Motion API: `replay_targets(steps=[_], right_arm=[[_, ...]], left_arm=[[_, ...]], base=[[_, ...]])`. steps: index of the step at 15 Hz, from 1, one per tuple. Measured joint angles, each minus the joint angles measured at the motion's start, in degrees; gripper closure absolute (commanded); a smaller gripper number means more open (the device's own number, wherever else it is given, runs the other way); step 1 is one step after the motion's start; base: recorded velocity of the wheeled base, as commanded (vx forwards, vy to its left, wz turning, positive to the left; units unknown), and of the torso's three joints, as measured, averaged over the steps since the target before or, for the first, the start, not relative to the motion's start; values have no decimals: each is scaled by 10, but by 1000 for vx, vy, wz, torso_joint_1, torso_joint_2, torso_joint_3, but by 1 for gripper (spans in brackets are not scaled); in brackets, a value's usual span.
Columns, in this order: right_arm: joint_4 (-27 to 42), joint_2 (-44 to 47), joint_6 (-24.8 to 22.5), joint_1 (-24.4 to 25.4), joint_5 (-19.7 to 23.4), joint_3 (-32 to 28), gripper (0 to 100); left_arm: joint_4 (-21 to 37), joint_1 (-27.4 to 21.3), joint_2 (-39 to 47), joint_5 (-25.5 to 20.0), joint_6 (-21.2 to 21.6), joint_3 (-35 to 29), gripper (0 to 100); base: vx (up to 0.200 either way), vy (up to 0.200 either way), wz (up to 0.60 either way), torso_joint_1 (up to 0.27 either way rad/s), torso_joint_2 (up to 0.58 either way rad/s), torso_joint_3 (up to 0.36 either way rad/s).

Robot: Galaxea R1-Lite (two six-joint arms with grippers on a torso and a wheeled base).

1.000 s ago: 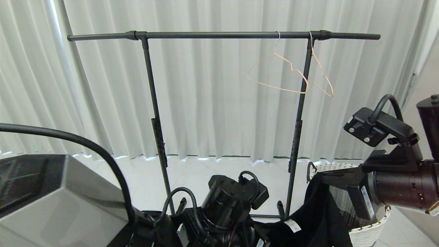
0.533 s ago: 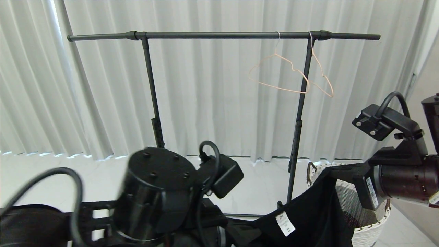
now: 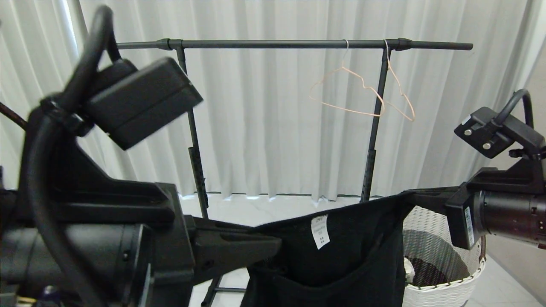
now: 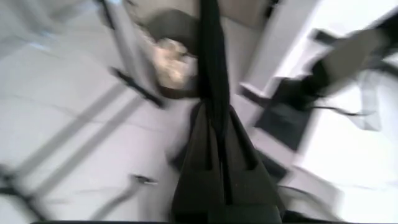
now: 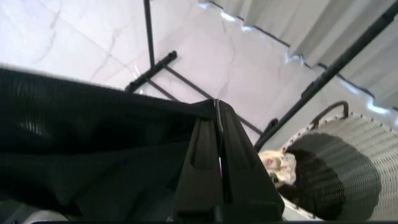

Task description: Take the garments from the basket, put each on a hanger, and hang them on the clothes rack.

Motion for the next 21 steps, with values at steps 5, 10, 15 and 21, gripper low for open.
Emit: replay_targets(steps=[5, 10, 15, 21], right_arm=[[1, -27, -2, 3, -2, 0, 100], [38, -36, -28, 0, 1, -117, 100], [84, -20, -54, 0, 9, -221, 100], [98, -9, -55, -23, 11, -231, 100]], left_arm=[[-4, 53, 1, 136, 151, 4, 100], [-77, 69, 7, 138, 178, -19, 100], [-77, 77, 9, 144, 235, -44, 100], [-79, 69, 13, 175, 234, -39, 100]], base=[[0, 0, 0, 0, 0, 0], [0, 0, 0, 0, 0, 0], [0, 0, 0, 0, 0, 0], [0, 0, 0, 0, 0, 0]])
